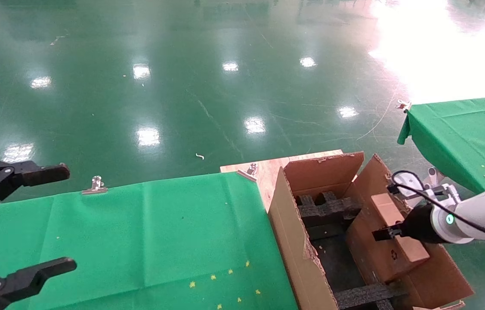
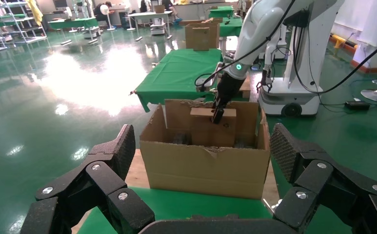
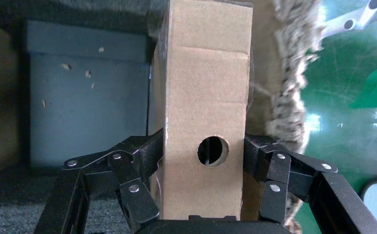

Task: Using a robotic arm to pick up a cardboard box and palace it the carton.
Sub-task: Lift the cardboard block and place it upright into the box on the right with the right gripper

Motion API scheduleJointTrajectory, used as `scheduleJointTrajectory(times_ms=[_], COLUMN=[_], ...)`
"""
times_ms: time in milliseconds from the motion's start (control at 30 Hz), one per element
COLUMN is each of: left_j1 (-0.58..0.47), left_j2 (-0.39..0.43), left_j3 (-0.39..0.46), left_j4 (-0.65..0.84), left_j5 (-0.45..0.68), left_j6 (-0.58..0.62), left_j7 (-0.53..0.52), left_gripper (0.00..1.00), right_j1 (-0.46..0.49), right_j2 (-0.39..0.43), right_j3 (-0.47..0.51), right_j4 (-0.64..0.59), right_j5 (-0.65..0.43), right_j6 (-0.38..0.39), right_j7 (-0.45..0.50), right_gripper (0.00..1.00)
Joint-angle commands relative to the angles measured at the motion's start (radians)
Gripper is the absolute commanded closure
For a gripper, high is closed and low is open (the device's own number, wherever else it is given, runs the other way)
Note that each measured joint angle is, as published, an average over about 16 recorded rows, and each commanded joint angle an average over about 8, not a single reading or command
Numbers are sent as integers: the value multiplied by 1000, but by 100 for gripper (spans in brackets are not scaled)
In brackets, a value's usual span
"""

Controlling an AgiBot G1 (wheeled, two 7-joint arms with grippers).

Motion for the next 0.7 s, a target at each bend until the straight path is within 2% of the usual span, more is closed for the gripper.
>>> scheduleJointTrajectory(times_ms=[33, 700], left_j1=[0, 0], left_j2=[0, 0], left_j3=[0, 0], left_j4=[0, 0], left_j5=[0, 0], left_j6=[0, 0], left_j7=[0, 0], left_gripper=[0, 0], right_j1=[-13, -143], right_j2=[-7, -119], right_j3=[-3, -16], right_j4=[0, -90], right_j5=[-6, -9], right_j6=[4, 48], right_j7=[11, 84], right_gripper=[100, 100])
